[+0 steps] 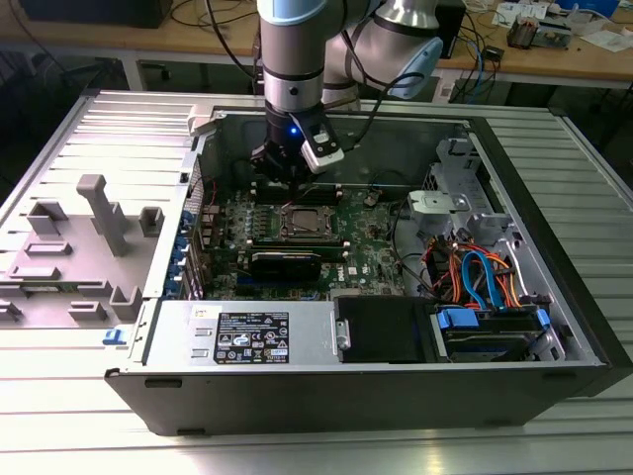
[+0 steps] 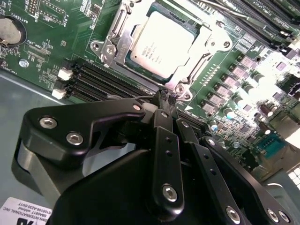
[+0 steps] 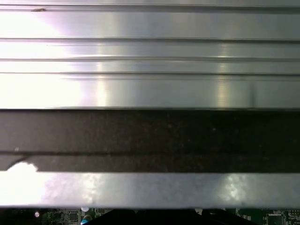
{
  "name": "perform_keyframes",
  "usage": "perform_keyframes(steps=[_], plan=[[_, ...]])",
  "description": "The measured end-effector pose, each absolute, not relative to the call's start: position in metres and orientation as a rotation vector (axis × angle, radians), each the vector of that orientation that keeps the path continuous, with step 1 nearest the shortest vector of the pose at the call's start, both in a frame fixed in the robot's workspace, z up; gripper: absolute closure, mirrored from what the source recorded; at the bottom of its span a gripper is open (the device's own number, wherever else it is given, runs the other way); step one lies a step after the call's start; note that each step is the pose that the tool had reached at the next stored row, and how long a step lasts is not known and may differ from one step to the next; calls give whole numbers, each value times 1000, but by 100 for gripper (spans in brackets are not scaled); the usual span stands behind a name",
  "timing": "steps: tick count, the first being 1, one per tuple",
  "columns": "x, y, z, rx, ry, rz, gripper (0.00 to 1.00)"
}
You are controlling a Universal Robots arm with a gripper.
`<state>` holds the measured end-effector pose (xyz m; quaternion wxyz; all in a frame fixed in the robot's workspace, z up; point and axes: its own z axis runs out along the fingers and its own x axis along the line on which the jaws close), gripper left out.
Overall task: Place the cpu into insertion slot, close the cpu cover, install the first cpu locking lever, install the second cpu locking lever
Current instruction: 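Install the first cpu locking lever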
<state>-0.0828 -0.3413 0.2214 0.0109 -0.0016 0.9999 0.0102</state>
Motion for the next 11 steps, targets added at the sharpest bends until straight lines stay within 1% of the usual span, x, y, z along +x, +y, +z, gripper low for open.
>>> perform_keyframes(steps=[11], plan=[[-74, -341, 217, 9, 3119, 32, 89]])
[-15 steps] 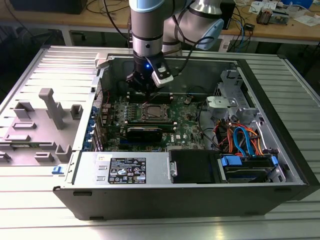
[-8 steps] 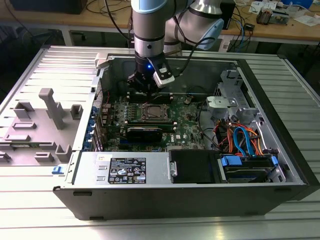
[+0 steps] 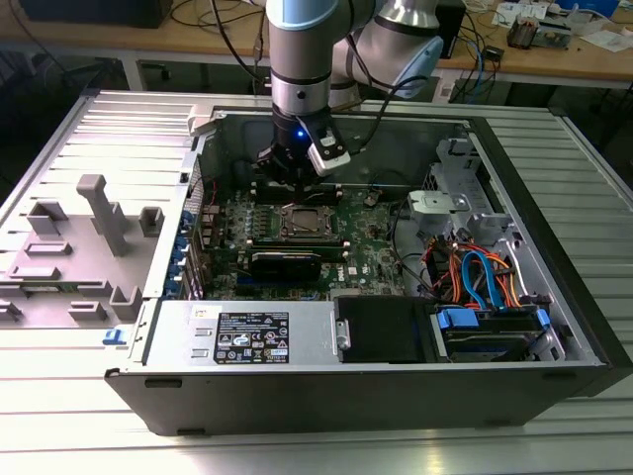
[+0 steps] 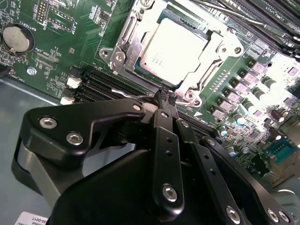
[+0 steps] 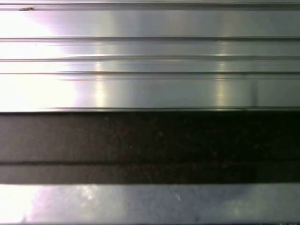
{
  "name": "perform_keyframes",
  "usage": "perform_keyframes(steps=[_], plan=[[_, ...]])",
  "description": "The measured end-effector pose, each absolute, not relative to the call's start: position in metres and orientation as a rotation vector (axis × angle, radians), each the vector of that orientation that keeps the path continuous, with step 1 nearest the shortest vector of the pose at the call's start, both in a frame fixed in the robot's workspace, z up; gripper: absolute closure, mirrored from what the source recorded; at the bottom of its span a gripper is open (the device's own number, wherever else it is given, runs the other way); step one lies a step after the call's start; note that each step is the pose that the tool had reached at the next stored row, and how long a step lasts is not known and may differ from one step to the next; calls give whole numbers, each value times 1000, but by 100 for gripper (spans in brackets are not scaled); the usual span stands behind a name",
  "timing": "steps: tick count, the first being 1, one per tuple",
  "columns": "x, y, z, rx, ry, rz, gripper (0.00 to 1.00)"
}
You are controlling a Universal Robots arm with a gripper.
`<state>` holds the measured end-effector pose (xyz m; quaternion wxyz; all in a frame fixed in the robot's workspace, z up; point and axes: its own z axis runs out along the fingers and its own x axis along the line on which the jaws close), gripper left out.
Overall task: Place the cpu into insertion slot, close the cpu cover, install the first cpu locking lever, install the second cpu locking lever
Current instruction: 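Install the first cpu locking lever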
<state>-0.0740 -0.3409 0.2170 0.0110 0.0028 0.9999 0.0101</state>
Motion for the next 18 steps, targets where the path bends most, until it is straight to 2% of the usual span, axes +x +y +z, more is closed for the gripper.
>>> perform_keyframes(steps=[18], plan=[[-68, -341, 216, 9, 3119, 31, 89]])
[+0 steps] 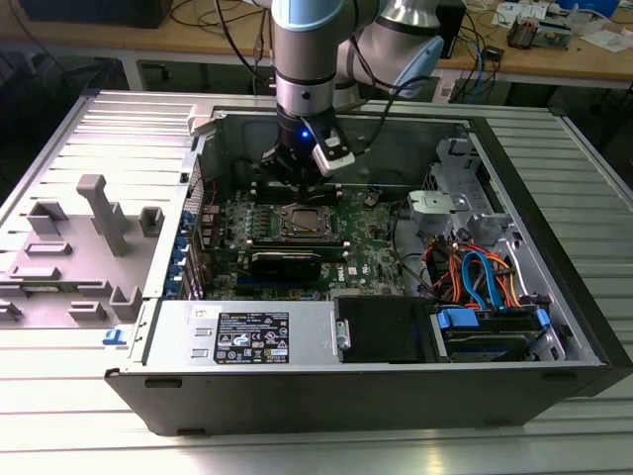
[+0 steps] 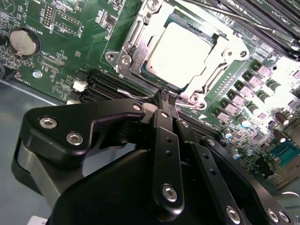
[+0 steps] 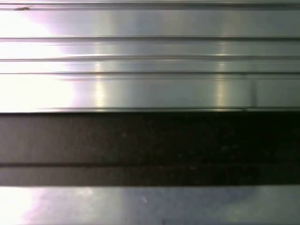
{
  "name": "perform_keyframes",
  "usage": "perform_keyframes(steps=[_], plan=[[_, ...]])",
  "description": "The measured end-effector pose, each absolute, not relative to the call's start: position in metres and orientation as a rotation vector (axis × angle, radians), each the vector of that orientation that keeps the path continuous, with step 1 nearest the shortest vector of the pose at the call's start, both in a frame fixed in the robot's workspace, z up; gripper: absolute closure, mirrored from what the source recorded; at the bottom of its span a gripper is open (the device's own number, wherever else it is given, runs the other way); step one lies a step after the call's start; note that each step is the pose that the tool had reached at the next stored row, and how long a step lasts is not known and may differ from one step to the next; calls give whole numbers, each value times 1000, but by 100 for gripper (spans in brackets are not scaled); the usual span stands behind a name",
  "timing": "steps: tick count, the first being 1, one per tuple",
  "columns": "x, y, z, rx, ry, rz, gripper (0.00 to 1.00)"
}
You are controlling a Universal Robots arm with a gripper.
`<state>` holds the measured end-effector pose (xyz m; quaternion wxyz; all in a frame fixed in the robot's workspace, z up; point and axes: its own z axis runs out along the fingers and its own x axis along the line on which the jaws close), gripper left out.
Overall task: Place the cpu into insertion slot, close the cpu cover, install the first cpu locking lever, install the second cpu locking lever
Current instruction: 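Install the first cpu locking lever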
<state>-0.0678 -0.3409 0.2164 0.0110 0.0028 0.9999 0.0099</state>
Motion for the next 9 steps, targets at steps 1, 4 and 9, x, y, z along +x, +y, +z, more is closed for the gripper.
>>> perform_keyframes(steps=[1, 4, 9], plan=[[-67, -341, 216, 9, 3119, 31, 89], [-65, -341, 216, 9, 3119, 30, 89], [-59, -341, 215, 9, 3119, 27, 89]])
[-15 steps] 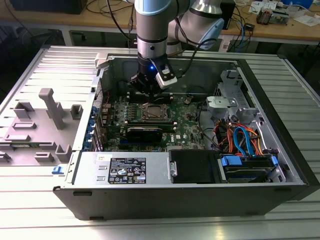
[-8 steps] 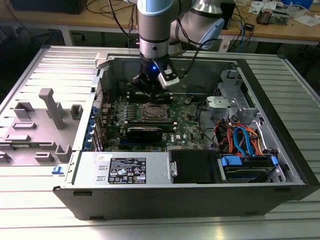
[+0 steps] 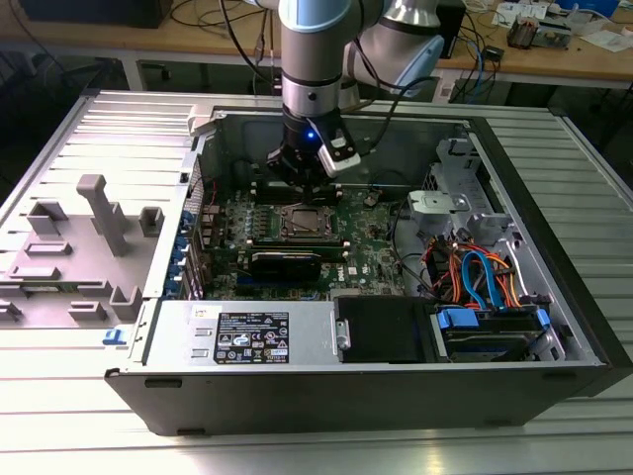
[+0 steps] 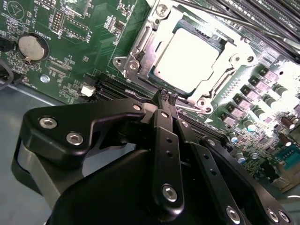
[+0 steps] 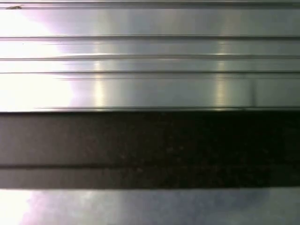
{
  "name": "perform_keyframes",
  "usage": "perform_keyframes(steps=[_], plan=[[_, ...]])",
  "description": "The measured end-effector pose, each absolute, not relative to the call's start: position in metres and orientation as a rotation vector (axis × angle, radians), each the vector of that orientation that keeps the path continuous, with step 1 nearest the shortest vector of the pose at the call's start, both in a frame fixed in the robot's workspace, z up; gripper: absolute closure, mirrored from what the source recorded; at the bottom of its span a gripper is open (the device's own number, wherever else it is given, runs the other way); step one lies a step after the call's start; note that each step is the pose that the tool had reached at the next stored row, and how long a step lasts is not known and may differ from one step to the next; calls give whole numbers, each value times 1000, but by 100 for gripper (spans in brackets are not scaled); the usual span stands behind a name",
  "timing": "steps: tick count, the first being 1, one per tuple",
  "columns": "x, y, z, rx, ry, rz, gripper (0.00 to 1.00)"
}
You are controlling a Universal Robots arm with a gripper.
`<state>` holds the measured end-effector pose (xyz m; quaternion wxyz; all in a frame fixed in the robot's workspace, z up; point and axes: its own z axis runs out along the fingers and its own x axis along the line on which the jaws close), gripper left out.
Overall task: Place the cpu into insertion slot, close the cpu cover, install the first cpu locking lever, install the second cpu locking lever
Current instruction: 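Install the first cpu locking lever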
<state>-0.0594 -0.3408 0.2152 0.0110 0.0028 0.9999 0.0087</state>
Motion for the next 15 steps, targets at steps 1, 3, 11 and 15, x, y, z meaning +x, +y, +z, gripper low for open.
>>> perform_keyframes(steps=[1, 3, 11, 15], plan=[[-59, -341, 215, 9, 3119, 26, 89], [-57, -341, 215, 9, 3120, 23, 89], [-51, -341, 213, 9, 3120, 13, 89], [-51, -340, 212, 8, 3120, 13, 89]])
